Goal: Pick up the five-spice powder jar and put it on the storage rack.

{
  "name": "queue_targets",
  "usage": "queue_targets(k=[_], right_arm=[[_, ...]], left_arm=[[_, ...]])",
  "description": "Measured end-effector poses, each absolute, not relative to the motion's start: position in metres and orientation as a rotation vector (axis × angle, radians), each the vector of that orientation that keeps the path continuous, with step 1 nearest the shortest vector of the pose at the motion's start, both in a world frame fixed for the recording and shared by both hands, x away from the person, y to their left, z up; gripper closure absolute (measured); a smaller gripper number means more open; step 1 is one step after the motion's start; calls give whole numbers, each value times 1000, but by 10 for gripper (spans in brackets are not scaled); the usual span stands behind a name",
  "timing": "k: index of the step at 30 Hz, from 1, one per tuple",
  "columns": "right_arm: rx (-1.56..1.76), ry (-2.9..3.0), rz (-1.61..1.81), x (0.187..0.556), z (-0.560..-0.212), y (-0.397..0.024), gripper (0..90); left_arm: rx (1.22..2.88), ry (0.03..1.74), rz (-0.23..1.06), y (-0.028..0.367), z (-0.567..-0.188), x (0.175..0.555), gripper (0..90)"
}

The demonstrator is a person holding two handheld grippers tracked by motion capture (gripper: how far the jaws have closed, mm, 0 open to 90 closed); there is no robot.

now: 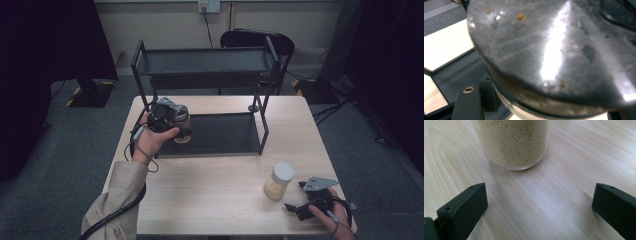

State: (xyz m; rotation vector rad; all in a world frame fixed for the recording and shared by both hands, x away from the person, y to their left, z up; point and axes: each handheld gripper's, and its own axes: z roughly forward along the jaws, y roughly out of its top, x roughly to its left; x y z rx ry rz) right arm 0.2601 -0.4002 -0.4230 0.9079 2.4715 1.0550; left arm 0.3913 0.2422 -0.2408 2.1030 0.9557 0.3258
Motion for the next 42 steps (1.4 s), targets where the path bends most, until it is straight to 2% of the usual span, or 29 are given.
queue_targets(k=[12, 42], right_arm=[[909, 2471, 1056, 260, -423, -400, 0], [909, 2471, 1055, 260, -423, -400, 0]], left_arm=[[2097, 952, 311, 245, -215, 397, 298], [2134, 893, 365, 234, -132, 401, 299]])
